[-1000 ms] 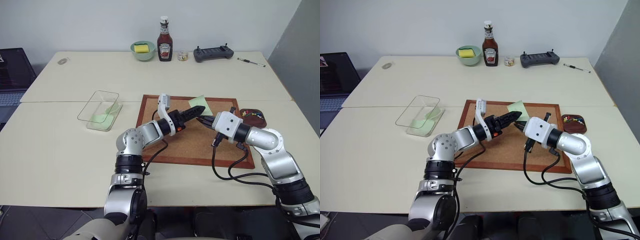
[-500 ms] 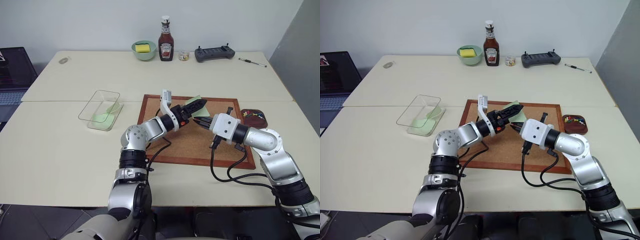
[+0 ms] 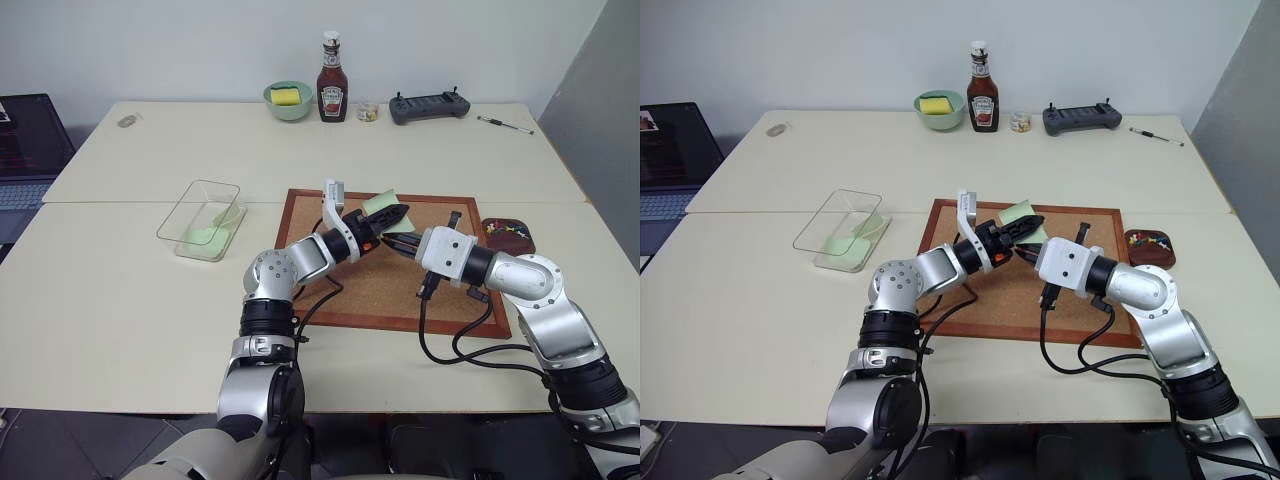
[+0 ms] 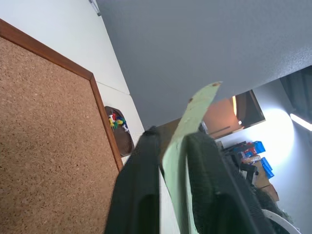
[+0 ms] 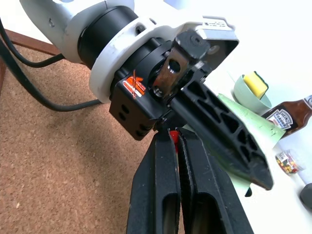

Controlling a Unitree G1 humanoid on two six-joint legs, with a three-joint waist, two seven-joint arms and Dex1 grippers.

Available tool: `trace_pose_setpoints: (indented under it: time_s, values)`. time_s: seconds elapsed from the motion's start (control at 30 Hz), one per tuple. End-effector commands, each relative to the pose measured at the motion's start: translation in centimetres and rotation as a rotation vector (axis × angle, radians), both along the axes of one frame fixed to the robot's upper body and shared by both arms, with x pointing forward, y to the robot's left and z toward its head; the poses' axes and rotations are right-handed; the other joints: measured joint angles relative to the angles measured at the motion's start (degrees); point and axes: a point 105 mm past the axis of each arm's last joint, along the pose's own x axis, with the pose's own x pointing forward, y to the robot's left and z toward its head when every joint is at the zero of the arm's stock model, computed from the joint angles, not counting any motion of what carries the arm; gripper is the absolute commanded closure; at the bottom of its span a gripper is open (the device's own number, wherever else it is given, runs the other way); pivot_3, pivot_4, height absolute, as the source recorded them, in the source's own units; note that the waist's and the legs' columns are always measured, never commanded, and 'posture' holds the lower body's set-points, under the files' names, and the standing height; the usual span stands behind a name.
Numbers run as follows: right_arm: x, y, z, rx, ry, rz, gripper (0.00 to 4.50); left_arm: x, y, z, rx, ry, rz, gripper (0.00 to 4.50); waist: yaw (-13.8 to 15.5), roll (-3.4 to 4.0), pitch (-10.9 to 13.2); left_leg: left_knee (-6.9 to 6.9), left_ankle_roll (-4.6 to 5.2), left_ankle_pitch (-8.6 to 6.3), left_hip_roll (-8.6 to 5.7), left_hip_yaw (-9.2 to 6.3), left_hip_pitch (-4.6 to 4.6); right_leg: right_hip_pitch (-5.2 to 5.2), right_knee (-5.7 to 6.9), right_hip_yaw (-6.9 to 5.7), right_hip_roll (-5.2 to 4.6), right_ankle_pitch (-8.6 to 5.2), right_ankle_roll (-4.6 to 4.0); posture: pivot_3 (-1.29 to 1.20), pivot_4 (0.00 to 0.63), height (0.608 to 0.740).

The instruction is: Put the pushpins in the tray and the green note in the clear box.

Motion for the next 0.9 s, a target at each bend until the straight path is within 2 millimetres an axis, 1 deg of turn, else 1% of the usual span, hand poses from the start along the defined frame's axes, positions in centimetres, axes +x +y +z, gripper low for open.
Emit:
trace_pose_setpoints:
  time_s: [0.03,0.57,0.9]
  values:
    - [-0.1,0.0,1.4,0.000,-0.062,0.007,4.50,-0.1,-0.3,1.5,-0.043,-0.026,-0.015,4.44,0.0,0.00,0.0,0.00,0.00,0.00,0.00,0.00,0.00,0.00,0.00,0.00,0.00,0.00,0.00,0.00,0.150,0.740]
    - [-0.2,0.1,3.0,0.083,-0.110,0.020,4.50,0.1,0.3,1.9,-0.066,-0.042,0.002,4.44,0.0,-0.01,0.0,0.00,0.00,0.00,0.00,0.00,0.00,0.00,0.00,0.00,0.00,0.00,0.00,0.00,0.150,0.740]
    - [-0.6,-0.2,4.1,0.144,-0.111,0.037,4.50,0.8,0.8,2.0,-0.070,-0.040,0.038,4.44,0.0,-0.01,0.0,0.00,0.00,0.00,0.00,-0.01,0.00,0.00,0.00,0.00,0.00,0.00,0.00,0.00,0.150,0.740]
